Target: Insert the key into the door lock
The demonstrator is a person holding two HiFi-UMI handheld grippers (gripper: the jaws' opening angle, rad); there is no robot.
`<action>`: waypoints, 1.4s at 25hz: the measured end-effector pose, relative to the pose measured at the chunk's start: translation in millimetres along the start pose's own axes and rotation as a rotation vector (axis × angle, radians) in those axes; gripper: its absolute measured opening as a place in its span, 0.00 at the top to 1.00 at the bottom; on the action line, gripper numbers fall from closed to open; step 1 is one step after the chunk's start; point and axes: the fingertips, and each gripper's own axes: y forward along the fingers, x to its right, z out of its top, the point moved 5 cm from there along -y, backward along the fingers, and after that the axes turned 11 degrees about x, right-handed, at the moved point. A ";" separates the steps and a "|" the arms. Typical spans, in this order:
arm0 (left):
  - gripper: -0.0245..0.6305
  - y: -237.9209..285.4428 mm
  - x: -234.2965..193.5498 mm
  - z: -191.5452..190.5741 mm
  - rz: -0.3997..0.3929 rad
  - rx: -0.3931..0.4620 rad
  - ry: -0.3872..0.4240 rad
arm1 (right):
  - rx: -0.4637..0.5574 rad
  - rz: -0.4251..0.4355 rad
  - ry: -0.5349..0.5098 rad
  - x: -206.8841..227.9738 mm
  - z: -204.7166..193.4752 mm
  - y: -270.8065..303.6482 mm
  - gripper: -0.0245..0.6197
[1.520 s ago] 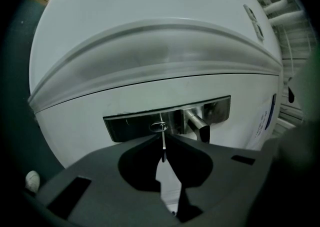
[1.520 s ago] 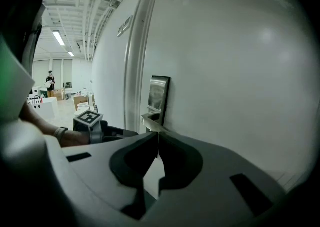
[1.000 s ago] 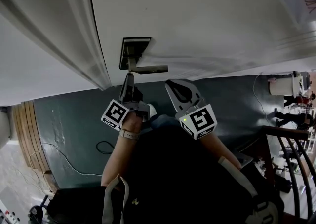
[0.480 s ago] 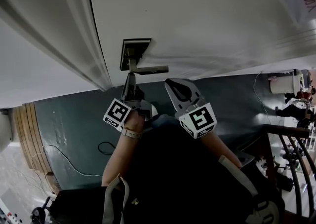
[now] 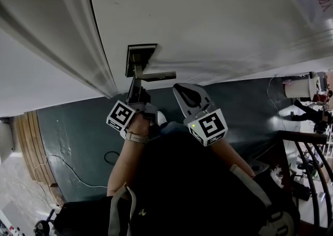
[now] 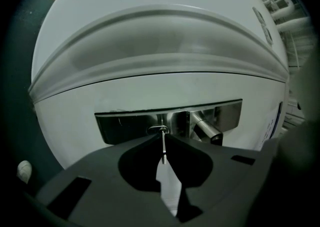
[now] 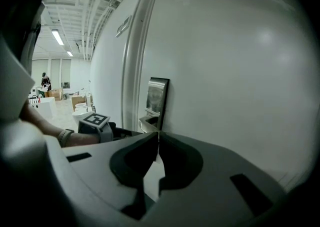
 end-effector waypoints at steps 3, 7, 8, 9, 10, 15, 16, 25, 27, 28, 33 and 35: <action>0.92 0.2 0.9 0.3 -0.003 -0.003 0.000 | 0.006 0.003 0.001 0.2 1.6 -0.2 0.94; 0.92 -1.1 2.0 0.6 -0.008 -0.003 -0.003 | 0.014 0.018 0.006 -1.8 2.0 -1.6 0.94; 0.92 -1.6 2.7 0.9 -0.006 -0.004 -0.002 | 0.015 0.023 0.008 -2.4 1.7 -1.8 0.94; 0.92 -2.4 3.5 1.2 -0.001 -0.006 -0.001 | 0.016 0.029 0.010 -3.0 1.7 -1.9 0.94; 0.92 -3.3 4.4 1.3 0.004 -0.010 0.000 | 0.018 0.036 0.012 -3.5 1.8 -2.1 0.94; 0.92 -9.5 4.5 -0.1 -0.021 -0.025 -0.054 | 0.036 0.078 0.026 -4.9 3.5 -0.5 0.94; 0.92 -11.9 4.6 0.0 -0.022 -0.028 -0.054 | 0.040 0.087 0.027 -5.2 3.6 0.7 0.94; 0.95 -41.2 4.5 6.6 0.014 -0.022 0.003 | 0.065 0.196 0.024 -14.3 3.5 17.6 0.94; 0.95 -52.5 3.2 13.1 0.039 -0.010 0.038 | 0.073 0.232 0.024 -18.9 4.4 22.6 0.94; 0.95 -58.2 3.0 16.9 0.045 -0.001 0.055 | 0.078 0.251 0.025 -21.3 5.0 25.5 0.94; 0.95 -88.8 13.0 40.1 0.063 0.031 0.263 | 0.097 0.336 0.023 -37.0 11.6 33.6 0.94; 0.95 -102.7 20.5 53.2 0.084 0.050 0.382 | 0.108 0.377 0.020 -45.1 15.8 36.7 0.94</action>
